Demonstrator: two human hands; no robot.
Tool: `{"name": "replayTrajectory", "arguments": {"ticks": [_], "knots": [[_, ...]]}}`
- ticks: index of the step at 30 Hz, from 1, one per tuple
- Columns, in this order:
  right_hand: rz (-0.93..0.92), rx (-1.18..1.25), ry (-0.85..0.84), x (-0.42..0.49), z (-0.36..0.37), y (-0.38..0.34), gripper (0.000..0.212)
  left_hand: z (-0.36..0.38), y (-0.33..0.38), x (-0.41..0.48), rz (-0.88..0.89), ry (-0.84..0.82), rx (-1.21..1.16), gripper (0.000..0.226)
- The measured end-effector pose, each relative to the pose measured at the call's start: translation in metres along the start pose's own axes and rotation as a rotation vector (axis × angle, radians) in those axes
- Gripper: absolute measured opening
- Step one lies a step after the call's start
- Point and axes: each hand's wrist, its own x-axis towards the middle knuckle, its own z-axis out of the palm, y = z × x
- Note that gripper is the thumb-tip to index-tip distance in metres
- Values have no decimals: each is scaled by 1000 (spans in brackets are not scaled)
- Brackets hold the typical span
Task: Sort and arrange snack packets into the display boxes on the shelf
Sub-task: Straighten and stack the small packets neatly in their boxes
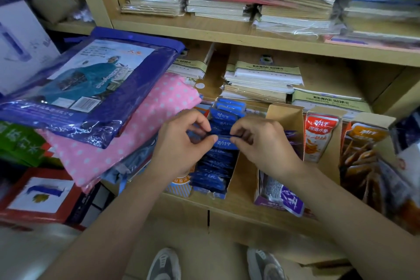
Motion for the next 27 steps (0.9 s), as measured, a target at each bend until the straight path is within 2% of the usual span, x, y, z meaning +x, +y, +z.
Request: {"name": "replayTrajectory", "arguments": {"ticks": [2, 4, 6, 10, 14, 17, 21, 23, 27], "knots": [[7, -1, 10, 1, 0, 2, 9, -12, -3, 0, 58, -147, 17, 13], [8, -1, 15, 0, 0, 2, 8, -21, -10, -3, 74, -301, 97, 16], [8, -2, 18, 0, 1, 1, 7, -23, -17, -5, 106, -342, 185, 21], [12, 13, 26, 0, 1, 0, 7, -16, -22, -5, 195, -328, 269, 13], [14, 11, 21, -1, 2, 0, 8, -11, -17, -6, 210, -274, 298, 7], [37, 25, 32, 0, 0, 2, 7, -15, -15, -4, 194, -203, 251, 7], [42, 42, 21, 0, 0, 2, 8, -18, -12, -7, 99, -179, 116, 9], [56, 73, 14, 0, 0, 1, 11, -21, -12, -8, 85, -194, 44, 4], [71, 207, -147, -3, -8, 1, 20, -23, -15, -10, 81, -209, 106, 12]]}}
